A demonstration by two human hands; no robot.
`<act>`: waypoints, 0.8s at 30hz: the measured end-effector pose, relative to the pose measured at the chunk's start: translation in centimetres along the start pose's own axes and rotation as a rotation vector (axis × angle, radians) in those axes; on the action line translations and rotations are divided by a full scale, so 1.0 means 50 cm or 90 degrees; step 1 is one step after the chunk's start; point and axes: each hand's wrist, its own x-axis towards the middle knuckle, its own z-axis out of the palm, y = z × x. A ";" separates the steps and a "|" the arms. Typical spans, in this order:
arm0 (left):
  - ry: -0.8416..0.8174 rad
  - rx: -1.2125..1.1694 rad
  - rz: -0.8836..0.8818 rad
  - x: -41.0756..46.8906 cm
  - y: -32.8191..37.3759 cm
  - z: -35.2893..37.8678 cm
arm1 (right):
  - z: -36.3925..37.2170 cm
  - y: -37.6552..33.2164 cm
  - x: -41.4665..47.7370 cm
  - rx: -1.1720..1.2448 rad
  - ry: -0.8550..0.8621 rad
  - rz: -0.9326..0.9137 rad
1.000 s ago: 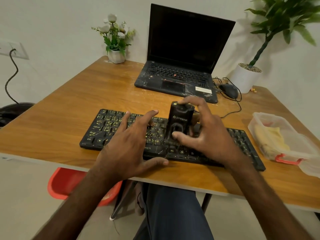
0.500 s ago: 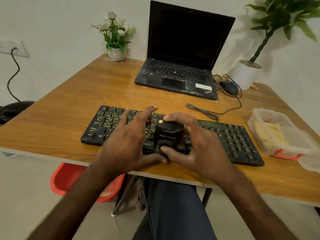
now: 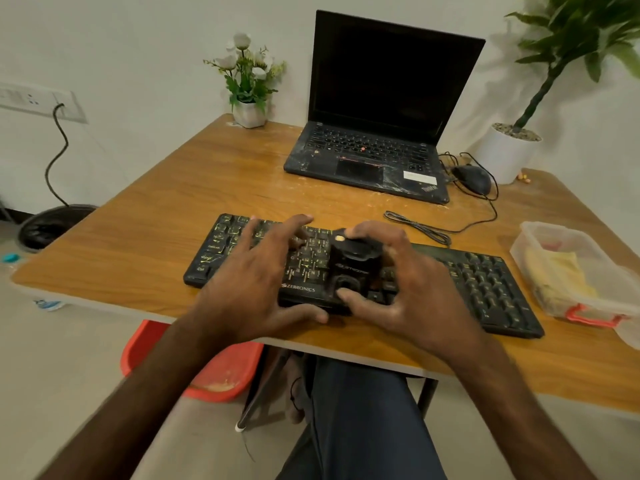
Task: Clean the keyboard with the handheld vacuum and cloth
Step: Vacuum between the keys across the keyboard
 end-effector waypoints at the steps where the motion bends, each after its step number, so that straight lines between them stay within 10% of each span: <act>1: 0.007 0.004 -0.016 -0.010 -0.014 -0.015 | -0.009 0.009 -0.006 0.002 0.001 0.010; 17: -0.115 -0.351 -0.236 -0.052 -0.151 -0.084 | -0.038 -0.004 0.032 -0.038 -0.116 0.027; 24: -0.117 -0.209 -0.243 -0.044 -0.138 -0.068 | 0.011 -0.026 0.055 0.064 -0.091 -0.003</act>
